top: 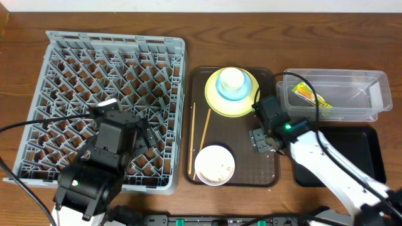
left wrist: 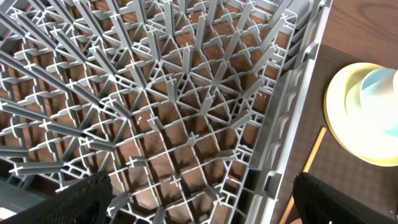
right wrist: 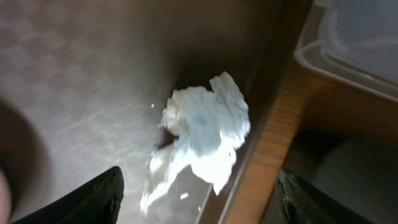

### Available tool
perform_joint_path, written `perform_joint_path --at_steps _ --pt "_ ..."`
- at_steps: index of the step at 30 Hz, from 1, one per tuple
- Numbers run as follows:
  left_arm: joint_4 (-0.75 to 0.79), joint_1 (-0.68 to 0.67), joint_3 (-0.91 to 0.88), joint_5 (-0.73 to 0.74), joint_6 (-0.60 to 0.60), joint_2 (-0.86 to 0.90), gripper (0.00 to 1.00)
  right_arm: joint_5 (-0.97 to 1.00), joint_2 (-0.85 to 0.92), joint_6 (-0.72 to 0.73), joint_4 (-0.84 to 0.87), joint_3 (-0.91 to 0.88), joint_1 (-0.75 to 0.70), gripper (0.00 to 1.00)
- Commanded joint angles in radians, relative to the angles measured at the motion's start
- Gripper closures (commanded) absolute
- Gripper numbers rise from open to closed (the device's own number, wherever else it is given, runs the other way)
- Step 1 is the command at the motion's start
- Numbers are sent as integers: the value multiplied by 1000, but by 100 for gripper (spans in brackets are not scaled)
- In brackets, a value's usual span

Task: Sort waste into correct bins and load items into the dishwasher
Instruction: 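Move the right gripper back and grasp the crumpled white tissue, then carry the tissue with the right gripper and drop it in the clear bin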

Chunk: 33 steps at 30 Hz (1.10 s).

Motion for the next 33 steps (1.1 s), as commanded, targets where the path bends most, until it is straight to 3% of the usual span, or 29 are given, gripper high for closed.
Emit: perform_joint_path --at_steps 1,14,19,24,33 --pt "-3 5 16 -6 14 0 6 32 56 19 19 6 9 24" --pt "-2 5 16 -6 14 0 6 -39 268 19 92 5 9 36" --pt "-2 5 16 -6 14 0 6 -120 310 18 103 6 9 56" --pt "-2 5 16 -6 14 0 6 -169 278 18 99 28 9 98" --pt "-2 5 16 -6 14 0 6 -161 113 -20 99 145 -40 99"
